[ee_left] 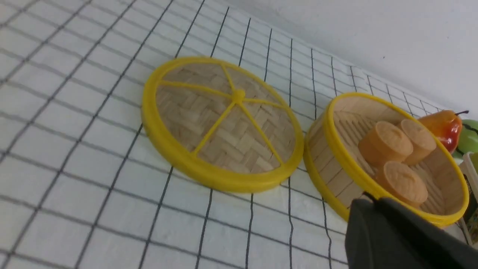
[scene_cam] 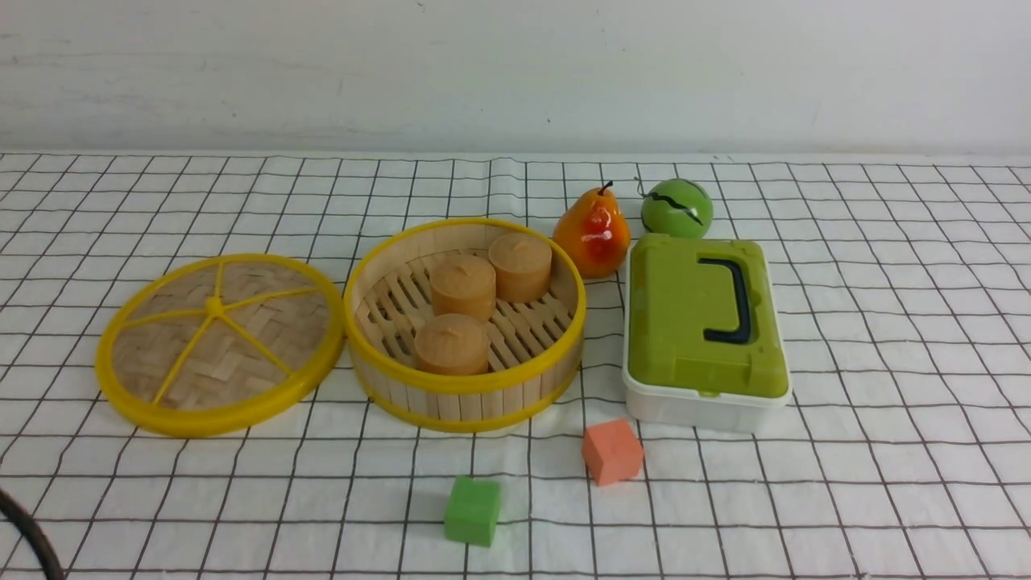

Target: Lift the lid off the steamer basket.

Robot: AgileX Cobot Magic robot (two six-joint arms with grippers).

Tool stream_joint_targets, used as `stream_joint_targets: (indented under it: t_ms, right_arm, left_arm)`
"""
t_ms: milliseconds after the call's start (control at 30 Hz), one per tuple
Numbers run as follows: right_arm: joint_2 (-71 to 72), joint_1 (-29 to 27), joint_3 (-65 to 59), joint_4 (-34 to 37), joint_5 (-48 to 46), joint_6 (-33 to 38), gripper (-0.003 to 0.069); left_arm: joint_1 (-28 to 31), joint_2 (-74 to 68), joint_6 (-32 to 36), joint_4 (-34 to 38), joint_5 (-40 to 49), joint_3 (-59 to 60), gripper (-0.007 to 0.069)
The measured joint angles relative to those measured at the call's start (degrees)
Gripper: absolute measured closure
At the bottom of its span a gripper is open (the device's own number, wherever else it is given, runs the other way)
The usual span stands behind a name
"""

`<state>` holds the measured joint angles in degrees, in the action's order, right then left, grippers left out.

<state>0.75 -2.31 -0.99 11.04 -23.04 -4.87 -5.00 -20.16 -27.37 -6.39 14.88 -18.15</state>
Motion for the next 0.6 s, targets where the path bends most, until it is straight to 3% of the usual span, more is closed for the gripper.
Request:
stream_joint_targets:
  t_ms: [100,333,600]
  right_arm:
    - [0.0,0.0,0.0,0.13,0.0,0.0,0.0419]
    - [0.0,0.0,0.0,0.13,0.0,0.0,0.0419]
    - [0.0,0.0,0.0,0.14,0.0,0.0,0.0419]
  left_arm:
    - [0.12,8.5,7.67,-0.9,-4.61,4.52,0.0637]
    - [2.4,20.26,11.2,0.89,-5.29,17.08,0.0637]
    - [3.25,20.63,17.12,7.23,5.01,19.86,0.0637]
